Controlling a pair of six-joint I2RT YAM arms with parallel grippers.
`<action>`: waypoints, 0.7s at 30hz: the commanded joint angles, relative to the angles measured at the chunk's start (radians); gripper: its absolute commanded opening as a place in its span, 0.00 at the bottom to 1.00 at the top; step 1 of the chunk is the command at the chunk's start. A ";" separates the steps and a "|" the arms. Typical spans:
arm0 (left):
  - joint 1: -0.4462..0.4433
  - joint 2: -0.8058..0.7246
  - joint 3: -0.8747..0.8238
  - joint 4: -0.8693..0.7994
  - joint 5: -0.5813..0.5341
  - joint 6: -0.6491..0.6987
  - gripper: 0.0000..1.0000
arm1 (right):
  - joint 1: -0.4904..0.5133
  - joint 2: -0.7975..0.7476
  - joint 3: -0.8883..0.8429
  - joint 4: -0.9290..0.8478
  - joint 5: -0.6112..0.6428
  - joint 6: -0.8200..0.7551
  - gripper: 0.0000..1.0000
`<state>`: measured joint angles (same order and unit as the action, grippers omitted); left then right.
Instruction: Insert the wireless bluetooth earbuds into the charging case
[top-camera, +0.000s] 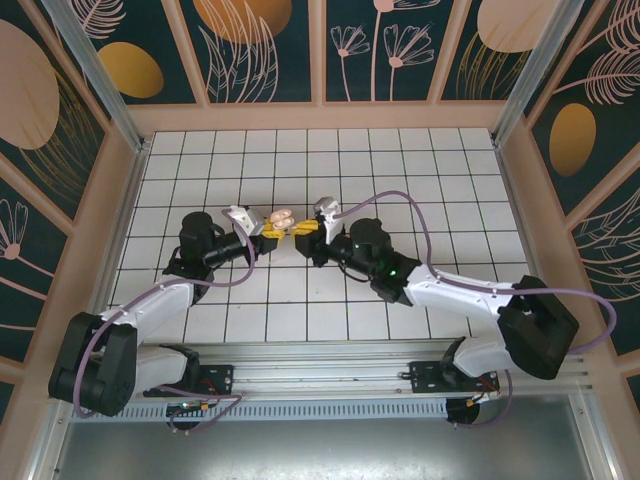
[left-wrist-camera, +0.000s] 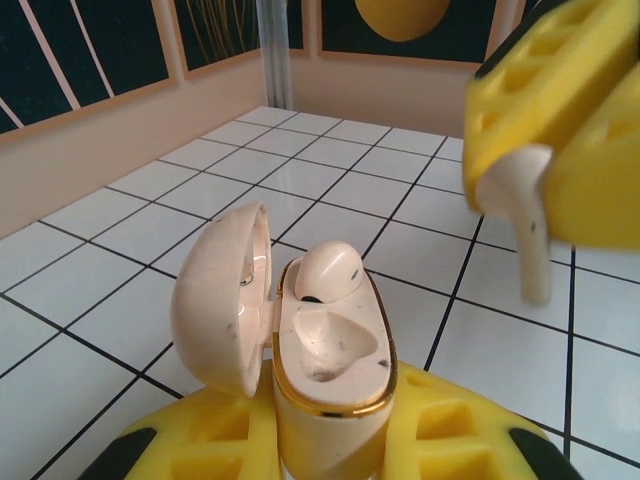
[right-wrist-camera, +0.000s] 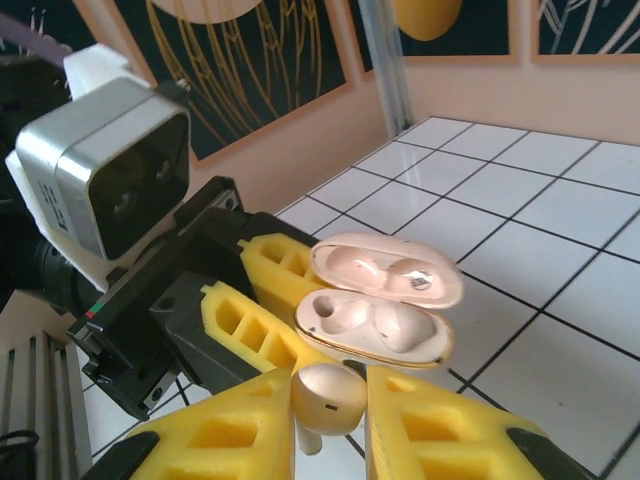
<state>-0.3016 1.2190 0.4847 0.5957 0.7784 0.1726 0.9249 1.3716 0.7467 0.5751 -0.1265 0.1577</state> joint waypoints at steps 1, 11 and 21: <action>-0.005 -0.022 -0.004 0.038 0.024 0.025 0.09 | 0.009 0.038 0.056 0.111 -0.021 -0.046 0.21; -0.005 -0.029 0.008 0.009 -0.001 0.018 0.09 | 0.008 0.059 0.064 0.178 -0.032 -0.070 0.21; -0.005 -0.041 0.011 0.007 0.013 0.003 0.09 | -0.002 0.118 0.103 0.174 -0.026 -0.098 0.22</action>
<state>-0.3016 1.2018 0.4843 0.5938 0.7761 0.1757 0.9291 1.4708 0.8146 0.7033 -0.1520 0.0860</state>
